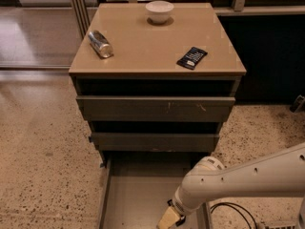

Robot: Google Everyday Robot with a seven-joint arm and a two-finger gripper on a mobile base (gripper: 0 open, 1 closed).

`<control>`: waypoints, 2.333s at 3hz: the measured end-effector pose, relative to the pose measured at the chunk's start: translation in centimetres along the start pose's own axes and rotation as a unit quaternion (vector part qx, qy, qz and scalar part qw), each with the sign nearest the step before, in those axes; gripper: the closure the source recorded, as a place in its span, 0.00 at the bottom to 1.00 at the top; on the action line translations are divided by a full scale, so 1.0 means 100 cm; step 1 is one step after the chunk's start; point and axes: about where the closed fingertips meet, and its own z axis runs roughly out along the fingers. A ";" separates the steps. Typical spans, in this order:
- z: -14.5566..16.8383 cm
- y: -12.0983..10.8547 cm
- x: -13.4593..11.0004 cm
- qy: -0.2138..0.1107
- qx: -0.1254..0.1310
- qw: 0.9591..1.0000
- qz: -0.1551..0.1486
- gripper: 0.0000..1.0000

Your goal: Pick rxbar chocolate from bottom drawer and place on counter

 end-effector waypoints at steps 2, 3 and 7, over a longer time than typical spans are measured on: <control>0.006 0.008 0.001 0.003 0.004 1.000 -0.019 0.00; 0.034 0.008 -0.012 -0.001 0.001 0.999 -0.046 0.00; 0.112 -0.015 -0.034 -0.010 0.003 0.998 -0.064 0.00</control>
Offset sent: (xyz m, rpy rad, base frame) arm -0.0159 0.0172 -0.0140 -0.0285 -0.0271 0.0902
